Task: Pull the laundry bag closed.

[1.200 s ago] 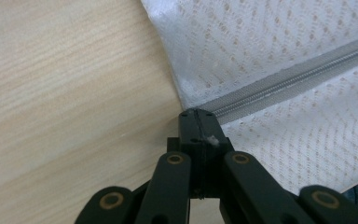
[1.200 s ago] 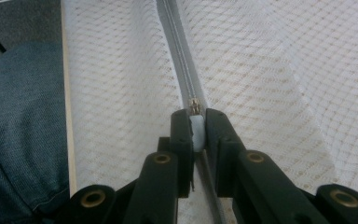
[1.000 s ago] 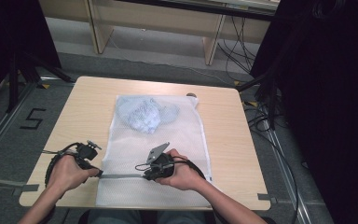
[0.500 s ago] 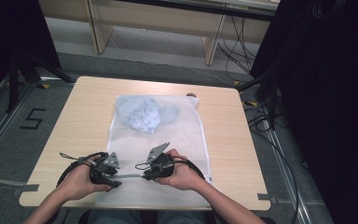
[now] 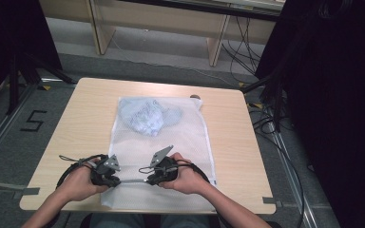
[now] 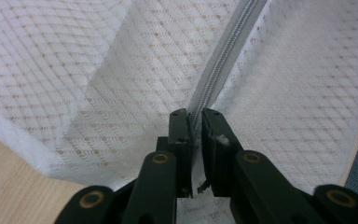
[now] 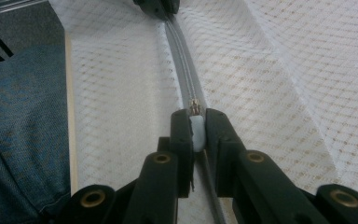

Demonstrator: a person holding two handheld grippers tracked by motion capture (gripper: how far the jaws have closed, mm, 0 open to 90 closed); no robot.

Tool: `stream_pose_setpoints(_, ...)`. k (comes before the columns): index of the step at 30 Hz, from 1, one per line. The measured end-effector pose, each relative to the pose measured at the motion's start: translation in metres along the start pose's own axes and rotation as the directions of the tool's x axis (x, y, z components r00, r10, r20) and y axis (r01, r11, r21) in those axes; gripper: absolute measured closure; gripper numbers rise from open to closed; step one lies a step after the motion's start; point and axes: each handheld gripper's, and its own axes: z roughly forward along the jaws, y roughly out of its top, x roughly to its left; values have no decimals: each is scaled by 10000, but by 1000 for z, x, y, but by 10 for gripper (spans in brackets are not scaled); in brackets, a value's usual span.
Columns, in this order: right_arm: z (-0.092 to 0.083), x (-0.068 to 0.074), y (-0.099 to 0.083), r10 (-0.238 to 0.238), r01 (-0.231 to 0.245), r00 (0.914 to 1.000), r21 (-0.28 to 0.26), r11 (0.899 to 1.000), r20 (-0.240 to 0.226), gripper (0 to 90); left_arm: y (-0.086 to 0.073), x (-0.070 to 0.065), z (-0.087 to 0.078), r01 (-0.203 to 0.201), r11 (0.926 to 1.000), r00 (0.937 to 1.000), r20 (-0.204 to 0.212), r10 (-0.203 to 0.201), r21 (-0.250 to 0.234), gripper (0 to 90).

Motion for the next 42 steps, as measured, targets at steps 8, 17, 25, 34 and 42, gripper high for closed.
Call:
stream_pose_setpoints(8,-5,-1,-5,146,-145,9999,253,9996,-16,827,-1,2,0,271,9996,9994,194,-270,-62,868)
stream_pose_setpoints(17,-12,-3,-11,170,-171,9998,256,9995,46,827,1,0,0,71,9999,10000,58,-71,134,869)
stream_pose_setpoints(25,-18,-3,-16,178,-181,9997,154,9997,170,827,2,2,-2,-323,9982,9995,45,321,500,869)
stream_pose_setpoints(34,-26,-2,-22,765,-772,9968,273,9966,248,827,3,3,-2,-293,9982,9996,49,291,531,870)
stream_pose_setpoints(42,-35,-9,-32,611,-618,9974,193,9979,380,827,3,3,-2,-248,9983,9997,88,244,523,870)
